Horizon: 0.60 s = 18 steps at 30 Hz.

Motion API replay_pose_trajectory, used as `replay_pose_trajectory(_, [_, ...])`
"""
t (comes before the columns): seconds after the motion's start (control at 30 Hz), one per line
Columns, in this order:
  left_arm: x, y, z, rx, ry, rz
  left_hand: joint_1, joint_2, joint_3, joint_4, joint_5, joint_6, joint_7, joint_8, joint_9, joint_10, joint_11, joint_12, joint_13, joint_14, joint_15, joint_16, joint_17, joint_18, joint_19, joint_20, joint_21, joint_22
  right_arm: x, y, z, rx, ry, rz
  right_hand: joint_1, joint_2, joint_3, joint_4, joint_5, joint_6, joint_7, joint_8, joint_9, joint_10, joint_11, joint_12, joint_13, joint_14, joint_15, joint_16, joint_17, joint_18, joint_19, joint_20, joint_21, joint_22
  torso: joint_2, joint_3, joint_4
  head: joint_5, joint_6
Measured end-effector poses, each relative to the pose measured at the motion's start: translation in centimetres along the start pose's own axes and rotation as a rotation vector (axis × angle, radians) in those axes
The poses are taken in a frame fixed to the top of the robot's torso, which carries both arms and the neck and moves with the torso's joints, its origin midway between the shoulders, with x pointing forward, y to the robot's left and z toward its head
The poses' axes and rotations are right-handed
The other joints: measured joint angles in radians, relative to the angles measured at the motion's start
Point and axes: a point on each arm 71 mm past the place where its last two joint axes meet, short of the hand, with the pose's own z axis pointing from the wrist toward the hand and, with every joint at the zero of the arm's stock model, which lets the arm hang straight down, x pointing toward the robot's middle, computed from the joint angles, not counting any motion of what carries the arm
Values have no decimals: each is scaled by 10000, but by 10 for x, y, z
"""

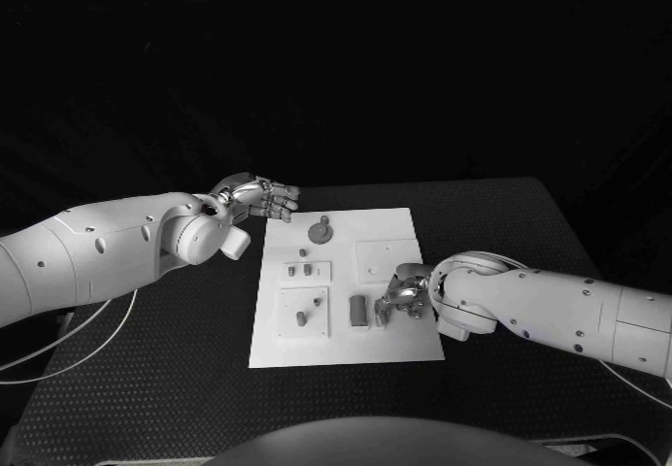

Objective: Assemble the parts on the task board

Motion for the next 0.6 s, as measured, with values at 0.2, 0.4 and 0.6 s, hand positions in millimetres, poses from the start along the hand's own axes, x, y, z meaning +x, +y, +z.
replay_pose_trajectory(0.2, [0,0,0,-9,20,-3,0,0,0,0,0,0,0,0,0,0,0,0,0,0,0,0,-1,0,0,0,0,0,-1,0,1,41,55,-11,0,0,0,1,0,15,-14,-5,-10,0,0,0,0,8,10,0,0,-3,0,0,0,-1,-1,1,-1,2,-2])
replay_pose_trajectory(0.4, [0,0,0,-22,27,-6,0,0,0,0,0,0,0,0,0,0,0,0,1,0,0,0,-2,0,0,0,0,1,0,0,1,49,98,-11,-7,7,0,2,-1,16,-16,-11,-13,1,-1,-1,1,-43,-28,0,-18,-6,0,0,0,-1,-1,7,-2,2,-17])
replay_pose_trajectory(0.6, [0,0,0,-28,46,-7,0,0,0,0,0,0,0,0,0,0,0,0,-8,0,0,0,-2,0,0,0,0,1,1,0,2,47,150,9,-59,50,-103,240,-4,31,-31,-22,-69,0,-1,-1,-13,-53,-19,0,-50,-18,37,36,0,-1,-1,11,-2,2,-44])
